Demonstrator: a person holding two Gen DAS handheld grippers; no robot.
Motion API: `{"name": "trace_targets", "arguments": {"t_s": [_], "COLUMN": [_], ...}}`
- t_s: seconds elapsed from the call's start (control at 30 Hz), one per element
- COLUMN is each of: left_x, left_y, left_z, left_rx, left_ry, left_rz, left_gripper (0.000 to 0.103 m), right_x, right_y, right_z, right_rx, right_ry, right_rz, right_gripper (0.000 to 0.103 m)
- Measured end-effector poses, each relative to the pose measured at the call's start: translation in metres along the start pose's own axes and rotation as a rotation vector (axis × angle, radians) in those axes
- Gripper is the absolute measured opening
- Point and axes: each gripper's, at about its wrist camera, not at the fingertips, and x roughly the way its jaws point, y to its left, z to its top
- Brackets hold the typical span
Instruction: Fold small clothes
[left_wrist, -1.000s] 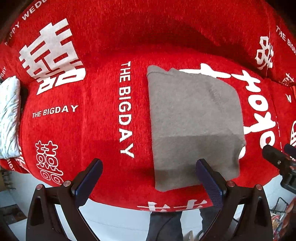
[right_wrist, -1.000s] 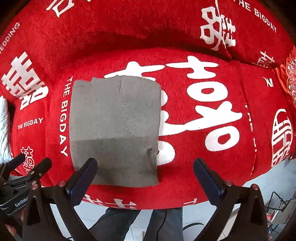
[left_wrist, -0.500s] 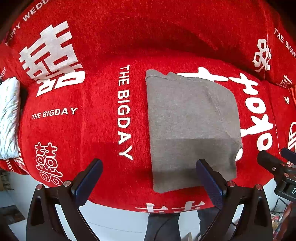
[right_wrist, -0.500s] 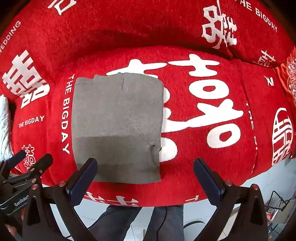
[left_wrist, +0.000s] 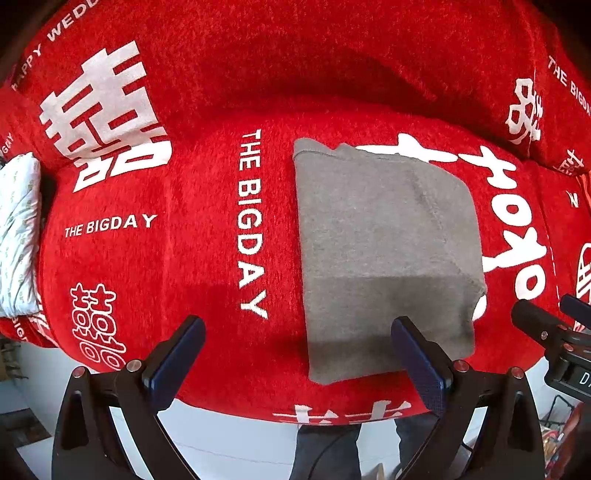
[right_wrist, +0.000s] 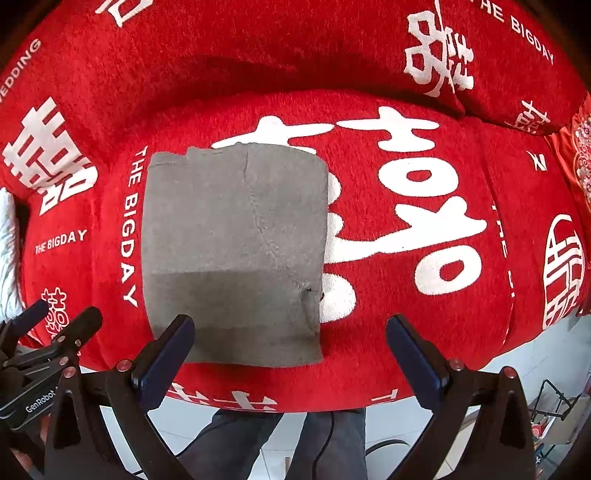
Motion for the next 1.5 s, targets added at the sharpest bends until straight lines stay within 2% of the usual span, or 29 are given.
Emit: {"name": "trace_targets", "arguments": {"t_s": [1.5], "left_x": [-0.0025], "left_y": [-0.0010], "left_z": [0.0049], "left_rx": [0.006], "left_ry": [-0.009], "left_rz": [0.001], "left_gripper": [0.101], "right_x": [-0.0007], "right_y": [0.0025], "right_z": [0.0040], "right_rx": [-0.030], "right_ry": [-0.003], "right_rz": [-0.021], "right_gripper": [0.103]}}
